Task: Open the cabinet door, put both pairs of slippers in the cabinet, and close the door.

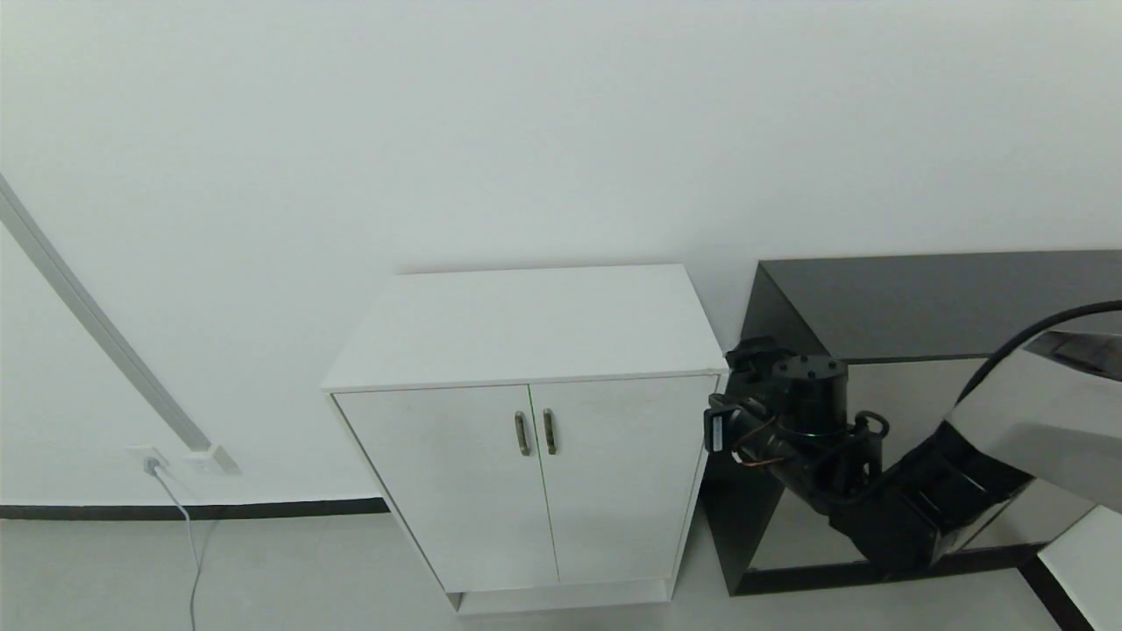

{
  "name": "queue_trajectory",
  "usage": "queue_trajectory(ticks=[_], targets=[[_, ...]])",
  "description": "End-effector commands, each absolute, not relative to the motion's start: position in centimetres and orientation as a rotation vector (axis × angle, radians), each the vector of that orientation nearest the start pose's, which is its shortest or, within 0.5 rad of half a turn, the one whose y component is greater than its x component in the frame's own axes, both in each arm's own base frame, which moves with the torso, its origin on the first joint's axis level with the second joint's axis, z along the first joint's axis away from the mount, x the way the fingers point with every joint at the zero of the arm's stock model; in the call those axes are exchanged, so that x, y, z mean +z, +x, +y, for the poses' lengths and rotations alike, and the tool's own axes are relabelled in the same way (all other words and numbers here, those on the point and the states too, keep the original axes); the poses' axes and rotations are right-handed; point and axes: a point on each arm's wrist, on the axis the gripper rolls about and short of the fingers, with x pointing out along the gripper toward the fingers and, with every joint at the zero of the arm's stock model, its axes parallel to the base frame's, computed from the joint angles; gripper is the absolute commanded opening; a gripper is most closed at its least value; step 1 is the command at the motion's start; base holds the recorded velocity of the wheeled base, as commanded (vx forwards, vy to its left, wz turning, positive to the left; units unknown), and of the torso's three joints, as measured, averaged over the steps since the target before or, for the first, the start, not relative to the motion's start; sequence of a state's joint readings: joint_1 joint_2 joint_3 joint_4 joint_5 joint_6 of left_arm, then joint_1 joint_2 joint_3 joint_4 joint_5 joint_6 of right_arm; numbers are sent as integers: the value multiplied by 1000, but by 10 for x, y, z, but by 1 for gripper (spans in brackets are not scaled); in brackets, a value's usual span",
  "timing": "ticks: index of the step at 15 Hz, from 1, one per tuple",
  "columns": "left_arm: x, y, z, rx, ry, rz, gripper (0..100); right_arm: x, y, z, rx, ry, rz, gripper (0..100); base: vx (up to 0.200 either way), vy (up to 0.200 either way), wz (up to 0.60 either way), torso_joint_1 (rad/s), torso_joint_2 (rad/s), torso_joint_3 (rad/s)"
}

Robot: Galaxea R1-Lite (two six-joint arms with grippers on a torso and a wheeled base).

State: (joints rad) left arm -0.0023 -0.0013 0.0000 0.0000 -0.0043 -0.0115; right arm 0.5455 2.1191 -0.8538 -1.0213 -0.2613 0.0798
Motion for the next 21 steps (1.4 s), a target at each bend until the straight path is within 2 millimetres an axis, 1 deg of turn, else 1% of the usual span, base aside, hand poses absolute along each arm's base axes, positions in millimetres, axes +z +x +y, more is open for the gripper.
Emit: queue_trajectory(ticks=[1, 7, 9, 11, 12, 15, 16, 17, 20, 21], targets=[[75, -23, 0, -8, -12, 0, 0, 111, 307, 168, 234, -1, 199, 0, 0, 0, 0, 0, 0, 0], [75, -23, 0, -8, -11, 0, 0, 133, 262, 108, 95, 3, 192, 0, 0, 0, 0, 0, 0, 0], [75, -23, 0, -8, -12, 0, 0, 136, 245, 91, 60, 6, 193, 0, 0, 0, 0, 0, 0, 0], [75, -23, 0, -8, -12, 0, 0, 137, 232, 80, 42, 7, 197, 0, 0, 0, 0, 0, 0, 0], [75, -23, 0, -8, -11, 0, 0, 138, 220, 72, 26, 9, 196, 0, 0, 0, 0, 0, 0, 0], [75, -23, 0, -8, -11, 0, 0, 142, 195, 60, 14, 14, 175, 0, 0, 0, 0, 0, 0, 0], [75, -23, 0, -8, -11, 0, 0, 143, 191, 58, 11, 15, 172, 0, 0, 0, 0, 0, 0, 0], [75, -23, 0, -8, -11, 0, 0, 141, 179, 51, -1, 15, 169, 0, 0, 0, 0, 0, 0, 0], [75, -23, 0, -8, -11, 0, 0, 136, 159, 34, -58, 18, 174, 0, 0, 0, 0, 0, 0, 0], [75, -23, 0, -8, -12, 0, 0, 134, 156, 31, -71, 19, 179, 0, 0, 0, 0, 0, 0, 0]])
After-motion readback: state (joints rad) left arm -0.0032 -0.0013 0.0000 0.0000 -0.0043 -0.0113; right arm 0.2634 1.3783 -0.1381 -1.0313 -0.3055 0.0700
